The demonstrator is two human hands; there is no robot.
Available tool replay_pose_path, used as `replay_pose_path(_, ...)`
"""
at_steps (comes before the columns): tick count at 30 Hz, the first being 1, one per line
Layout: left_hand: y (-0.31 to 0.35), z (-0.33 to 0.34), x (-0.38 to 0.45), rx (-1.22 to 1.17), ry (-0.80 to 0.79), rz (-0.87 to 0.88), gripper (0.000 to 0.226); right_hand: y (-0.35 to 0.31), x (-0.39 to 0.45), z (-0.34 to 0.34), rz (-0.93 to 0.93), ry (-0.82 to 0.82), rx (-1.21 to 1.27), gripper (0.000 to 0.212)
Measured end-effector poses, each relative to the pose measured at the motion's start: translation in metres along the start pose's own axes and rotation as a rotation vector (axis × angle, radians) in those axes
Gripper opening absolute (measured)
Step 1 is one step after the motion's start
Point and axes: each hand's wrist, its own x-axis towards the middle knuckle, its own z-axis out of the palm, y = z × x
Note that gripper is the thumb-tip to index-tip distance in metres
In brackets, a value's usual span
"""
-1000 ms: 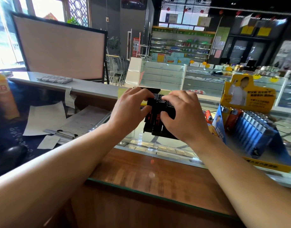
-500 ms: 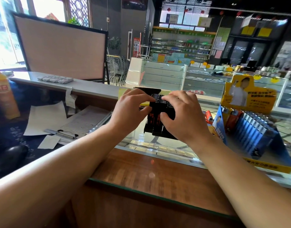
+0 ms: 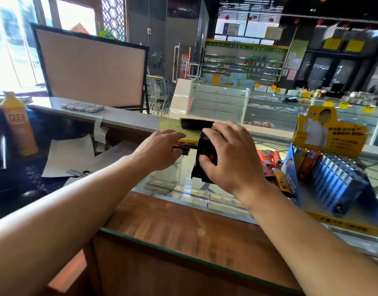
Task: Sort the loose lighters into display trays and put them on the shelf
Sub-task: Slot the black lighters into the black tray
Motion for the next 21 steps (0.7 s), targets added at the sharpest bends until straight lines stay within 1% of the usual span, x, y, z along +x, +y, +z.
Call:
replay_pose_path(4, -0.009, 0.012, 0.013, 0.061, -0.190, 0.001, 0.053, 0.000, 0.000, 0.000, -0.008, -0.004, 0.003, 0.060)
replay_pose_path(8, -0.011, 0.020, 0.023, 0.121, -0.321, -0.090, 0.058, 0.000, 0.001, 0.002, -0.008, 0.021, 0.021, 0.060)
replay_pose_path(12, -0.014, 0.022, 0.027, 0.126, -0.467, -0.098, 0.063, -0.002, 0.003, 0.003, -0.010, 0.037, 0.037, 0.059)
replay_pose_path(17, -0.013, 0.021, 0.028, 0.086, -0.462, -0.093, 0.063, -0.006, -0.001, 0.003, -0.030, 0.046, 0.018, 0.058)
replay_pose_path(21, -0.011, 0.021, 0.029, 0.122, -0.499, -0.086, 0.064, -0.006, -0.002, 0.004, -0.028, 0.038, 0.005, 0.059)
